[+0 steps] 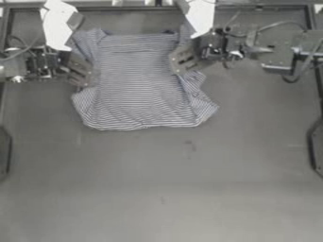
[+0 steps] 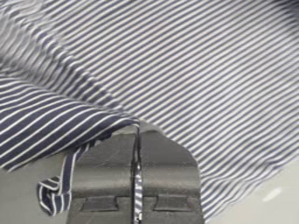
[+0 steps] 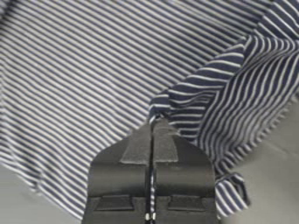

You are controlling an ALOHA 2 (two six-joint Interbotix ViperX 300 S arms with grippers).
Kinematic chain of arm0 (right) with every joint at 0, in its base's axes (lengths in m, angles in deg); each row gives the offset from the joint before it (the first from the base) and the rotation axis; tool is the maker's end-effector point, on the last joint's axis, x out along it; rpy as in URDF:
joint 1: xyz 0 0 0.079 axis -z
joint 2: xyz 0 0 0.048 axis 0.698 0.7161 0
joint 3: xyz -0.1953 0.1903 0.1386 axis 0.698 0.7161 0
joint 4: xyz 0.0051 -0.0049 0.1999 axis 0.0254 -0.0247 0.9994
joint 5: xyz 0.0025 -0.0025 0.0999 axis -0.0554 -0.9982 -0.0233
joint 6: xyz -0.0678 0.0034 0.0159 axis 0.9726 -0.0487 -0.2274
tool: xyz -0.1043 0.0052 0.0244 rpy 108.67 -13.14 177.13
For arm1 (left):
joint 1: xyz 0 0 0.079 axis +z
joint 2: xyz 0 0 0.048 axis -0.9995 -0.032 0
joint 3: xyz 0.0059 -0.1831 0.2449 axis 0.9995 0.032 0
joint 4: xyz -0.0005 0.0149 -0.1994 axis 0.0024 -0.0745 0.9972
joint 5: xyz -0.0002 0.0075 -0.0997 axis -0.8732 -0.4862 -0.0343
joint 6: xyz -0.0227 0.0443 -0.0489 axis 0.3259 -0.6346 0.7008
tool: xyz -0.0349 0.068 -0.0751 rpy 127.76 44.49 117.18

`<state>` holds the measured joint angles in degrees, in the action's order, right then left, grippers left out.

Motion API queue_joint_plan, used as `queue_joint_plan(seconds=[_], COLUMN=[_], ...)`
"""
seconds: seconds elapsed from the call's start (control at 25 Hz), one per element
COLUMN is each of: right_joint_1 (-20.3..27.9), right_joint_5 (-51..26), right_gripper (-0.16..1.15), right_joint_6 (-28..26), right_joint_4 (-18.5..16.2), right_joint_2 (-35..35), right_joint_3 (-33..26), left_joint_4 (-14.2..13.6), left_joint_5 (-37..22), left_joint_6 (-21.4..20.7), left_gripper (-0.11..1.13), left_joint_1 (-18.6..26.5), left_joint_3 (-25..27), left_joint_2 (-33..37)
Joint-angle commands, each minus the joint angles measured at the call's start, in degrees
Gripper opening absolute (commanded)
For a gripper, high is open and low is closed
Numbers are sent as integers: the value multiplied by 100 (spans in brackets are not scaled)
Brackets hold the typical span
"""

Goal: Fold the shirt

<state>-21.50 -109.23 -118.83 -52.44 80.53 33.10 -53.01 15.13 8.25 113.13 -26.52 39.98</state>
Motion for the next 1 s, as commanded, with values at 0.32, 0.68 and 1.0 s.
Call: queue_joint_plan(seconds=[0.32,0.68,1.0], right_joint_1=[18,44,97], right_joint_5=[527,721,1239], right_gripper=[7,7,52], right_joint_6=[0,53,79], right_joint_4=[167,167,167], right_joint_2=[264,343,387], right_joint_3=[-149,-35,53], left_joint_4=[-18,-26,-26], left_joint_5=[800,1485,2197], left_joint_6=[0,0,0], left_gripper=[4,14,94], left_joint_1=[0,70,229], left_joint_3=[-193,-167,-79], left_joint_2=[-571,-976,-1020])
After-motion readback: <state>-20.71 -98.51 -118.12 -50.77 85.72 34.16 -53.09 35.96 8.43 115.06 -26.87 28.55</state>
